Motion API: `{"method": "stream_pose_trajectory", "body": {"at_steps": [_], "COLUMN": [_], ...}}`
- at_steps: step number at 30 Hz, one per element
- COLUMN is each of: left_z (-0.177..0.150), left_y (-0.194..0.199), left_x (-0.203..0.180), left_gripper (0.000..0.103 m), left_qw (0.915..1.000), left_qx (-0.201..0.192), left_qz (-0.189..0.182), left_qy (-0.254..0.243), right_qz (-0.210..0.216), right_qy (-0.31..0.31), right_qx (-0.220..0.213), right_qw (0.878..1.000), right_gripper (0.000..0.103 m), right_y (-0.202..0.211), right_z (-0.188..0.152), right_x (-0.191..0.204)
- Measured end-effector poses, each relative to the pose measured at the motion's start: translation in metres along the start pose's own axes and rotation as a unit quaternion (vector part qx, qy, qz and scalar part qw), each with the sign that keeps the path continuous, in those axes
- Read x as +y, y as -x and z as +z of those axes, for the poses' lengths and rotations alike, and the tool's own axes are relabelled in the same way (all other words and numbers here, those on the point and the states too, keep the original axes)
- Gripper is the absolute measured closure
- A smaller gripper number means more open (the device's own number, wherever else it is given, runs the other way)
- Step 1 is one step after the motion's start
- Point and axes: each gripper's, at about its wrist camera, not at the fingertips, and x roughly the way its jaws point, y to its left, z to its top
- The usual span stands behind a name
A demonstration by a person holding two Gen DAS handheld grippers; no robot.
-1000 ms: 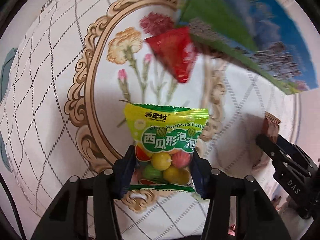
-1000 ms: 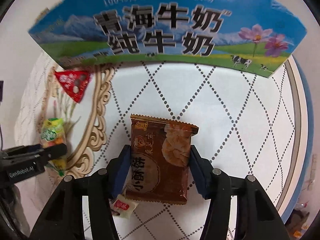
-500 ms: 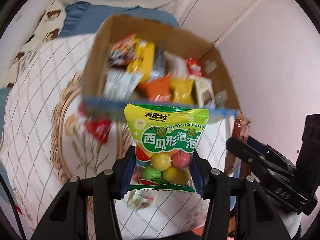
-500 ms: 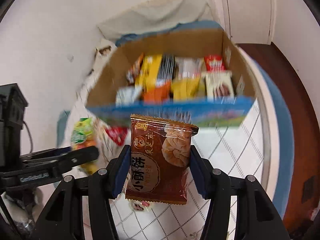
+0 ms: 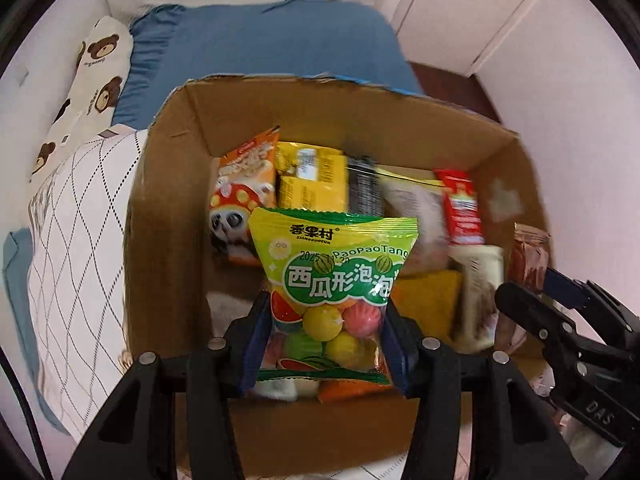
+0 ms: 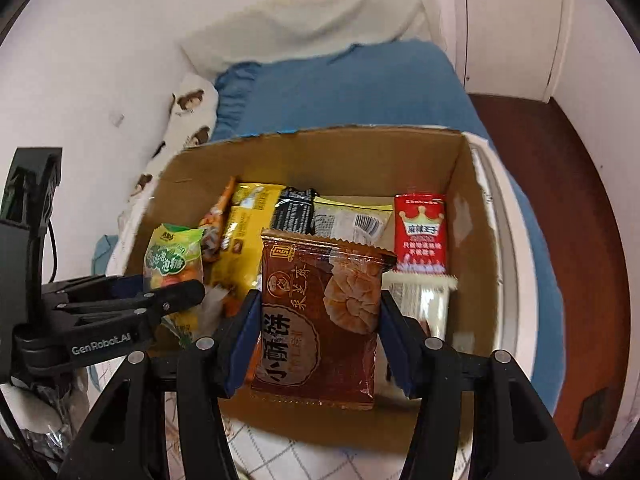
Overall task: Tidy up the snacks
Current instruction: 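Carry both packs into the box and release them among the others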
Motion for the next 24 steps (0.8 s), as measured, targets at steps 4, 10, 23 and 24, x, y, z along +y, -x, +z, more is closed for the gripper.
{"method": "stream_pose_trajectory", "body": {"at_steps": [4, 10, 23, 24], "left_z": [0.009, 0.013, 0.002, -0.001], "left_y": [-0.020, -0.039, -0.019, -0.015], "left_x": [0.014, 0.023, 0.020, 0.019], "left_gripper": [0.055, 0.054, 0.011, 0.011], "left_qw": [0.9997, 0.9984, 0.9992, 0.9992], "left_qx": [0.022, 0.054, 0.021, 0.014], "left_qz": [0.002, 0.002, 0.028, 0.033], "left_qy": [0.013, 0.017, 0.018, 0.017], "right_qz": [0.008, 0.017, -0.061, -0.066], "right_qy": [-0.006, -0.025, -0.018, -0.016], "right_qx": [0.025, 0.071, 0.078, 0.075], "right_qw": [1.000, 0.997, 0.995, 0.995], "right_gripper": [0.044, 0.017, 0.005, 0.005], "right_y": [-0.027, -0.056, -0.051, -0.047], "right_z": [0.010, 0.013, -0.007, -0.010], "right_x": [0.001, 0.000, -0.009, -0.009]}}
